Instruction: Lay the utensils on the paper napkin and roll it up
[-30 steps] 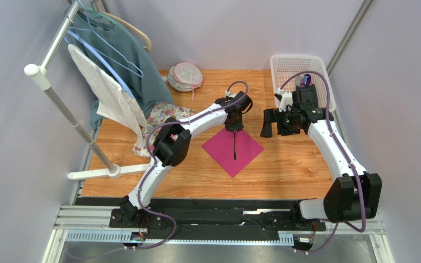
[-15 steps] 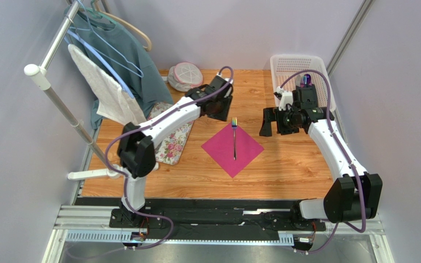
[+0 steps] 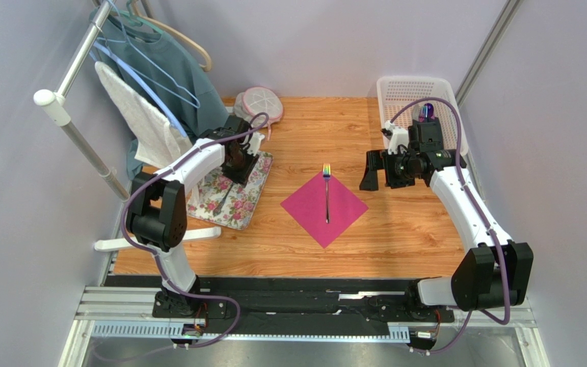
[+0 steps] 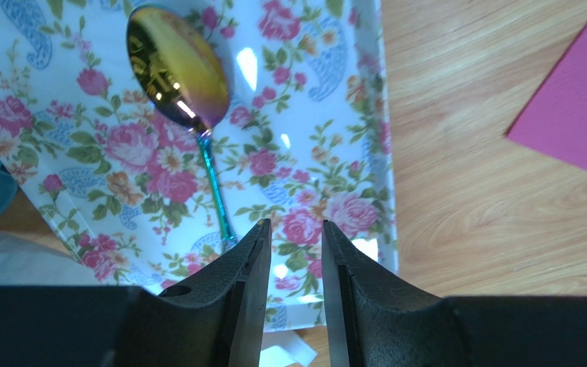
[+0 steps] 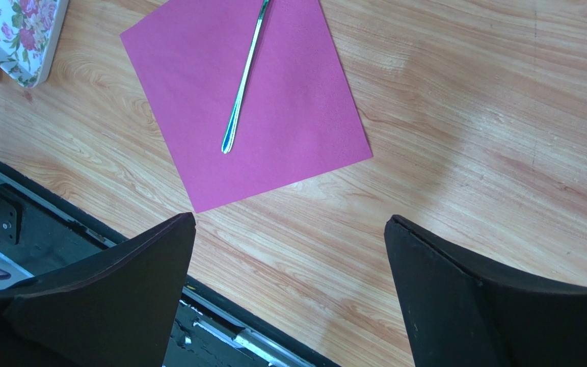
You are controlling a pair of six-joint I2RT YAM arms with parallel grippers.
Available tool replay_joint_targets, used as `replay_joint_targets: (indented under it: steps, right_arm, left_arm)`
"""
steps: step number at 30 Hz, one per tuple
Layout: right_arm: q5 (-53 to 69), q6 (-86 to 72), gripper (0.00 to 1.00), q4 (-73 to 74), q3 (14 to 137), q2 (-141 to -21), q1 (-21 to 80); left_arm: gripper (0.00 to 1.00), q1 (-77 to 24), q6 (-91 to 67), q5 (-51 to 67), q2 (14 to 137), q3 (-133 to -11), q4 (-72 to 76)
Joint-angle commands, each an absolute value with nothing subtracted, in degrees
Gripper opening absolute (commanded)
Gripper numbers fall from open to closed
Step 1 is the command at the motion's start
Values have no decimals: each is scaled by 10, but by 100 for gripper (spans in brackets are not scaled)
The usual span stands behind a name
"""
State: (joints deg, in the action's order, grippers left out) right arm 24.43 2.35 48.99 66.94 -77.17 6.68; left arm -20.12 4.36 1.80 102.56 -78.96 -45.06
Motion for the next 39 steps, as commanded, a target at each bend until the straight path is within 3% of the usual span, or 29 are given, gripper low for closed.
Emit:
replay_joint_targets:
  steps: [1,25,29,34,39]
  right_arm:
    - [258,23,100,479,691,-768,65]
    - [251,26,100,482,689,-774,65]
    - [250,26,100,482,690,-775,65]
    - [250,26,100,482,691,-779,65]
    - [252,24,100,481,690,-780,64]
  left_arm:
    - [38,-165,102,37,1007,-783,-440]
    - [33,-114,129,51,1128,-809,-391]
    - [23,-114,121,41,1137,-812,-385]
    - [0,-117,105,33,1135,-809,-385]
    - [0,-130,63,44,1098,-808,-395]
